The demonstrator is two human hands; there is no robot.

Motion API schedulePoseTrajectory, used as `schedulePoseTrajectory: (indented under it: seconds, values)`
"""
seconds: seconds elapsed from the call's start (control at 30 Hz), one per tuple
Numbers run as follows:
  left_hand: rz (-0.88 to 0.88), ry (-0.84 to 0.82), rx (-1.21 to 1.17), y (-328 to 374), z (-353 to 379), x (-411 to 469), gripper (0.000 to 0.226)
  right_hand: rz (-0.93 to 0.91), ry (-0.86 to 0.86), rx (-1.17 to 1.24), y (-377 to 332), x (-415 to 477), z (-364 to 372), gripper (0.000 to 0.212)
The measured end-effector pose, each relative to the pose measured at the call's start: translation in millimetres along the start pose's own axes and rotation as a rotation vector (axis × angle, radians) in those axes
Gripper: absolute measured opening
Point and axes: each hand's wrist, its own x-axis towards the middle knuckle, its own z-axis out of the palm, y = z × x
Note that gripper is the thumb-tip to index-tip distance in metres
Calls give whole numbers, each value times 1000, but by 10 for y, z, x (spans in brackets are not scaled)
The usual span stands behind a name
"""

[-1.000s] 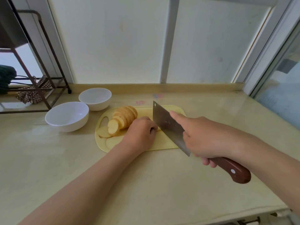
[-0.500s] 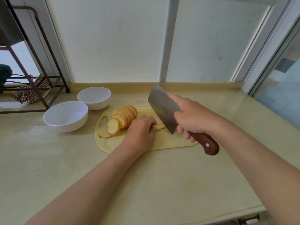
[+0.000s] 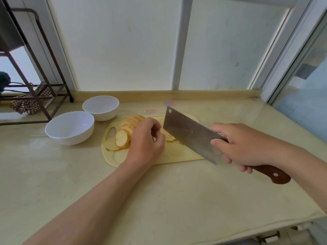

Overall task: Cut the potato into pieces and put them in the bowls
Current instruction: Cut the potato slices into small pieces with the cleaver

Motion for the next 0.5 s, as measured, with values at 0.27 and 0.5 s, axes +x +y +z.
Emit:
schedulePoseTrajectory:
  seconds: [0.27, 0.5]
  values:
    - [-30, 51, -43, 20, -6, -23, 14, -130, -87, -72, 123, 272, -18, 16]
    - [-35, 26, -37, -14, 16, -16, 16, -158, -71, -130, 236, 622, -90, 18]
